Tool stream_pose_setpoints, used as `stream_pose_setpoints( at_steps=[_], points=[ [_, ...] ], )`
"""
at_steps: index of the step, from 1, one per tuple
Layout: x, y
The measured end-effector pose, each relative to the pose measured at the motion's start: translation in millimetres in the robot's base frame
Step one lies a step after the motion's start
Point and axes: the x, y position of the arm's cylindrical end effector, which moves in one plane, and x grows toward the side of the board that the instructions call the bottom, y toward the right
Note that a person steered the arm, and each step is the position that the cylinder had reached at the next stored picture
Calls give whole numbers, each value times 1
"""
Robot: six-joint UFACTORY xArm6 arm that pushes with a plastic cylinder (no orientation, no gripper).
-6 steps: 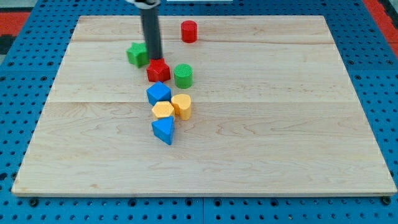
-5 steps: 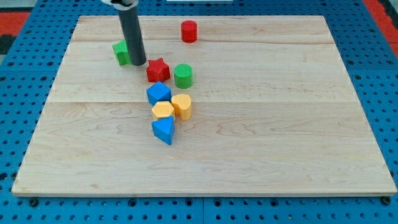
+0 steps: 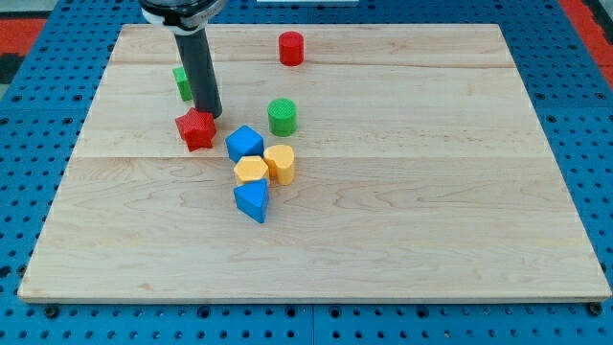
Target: Place the red star to the left of the blue cube
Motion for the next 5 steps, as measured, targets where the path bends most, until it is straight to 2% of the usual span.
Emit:
stream_pose_setpoints(
  at_steps=[2, 4, 5],
  points=[
    [5, -63],
    [42, -37],
    [28, -39]
  ],
)
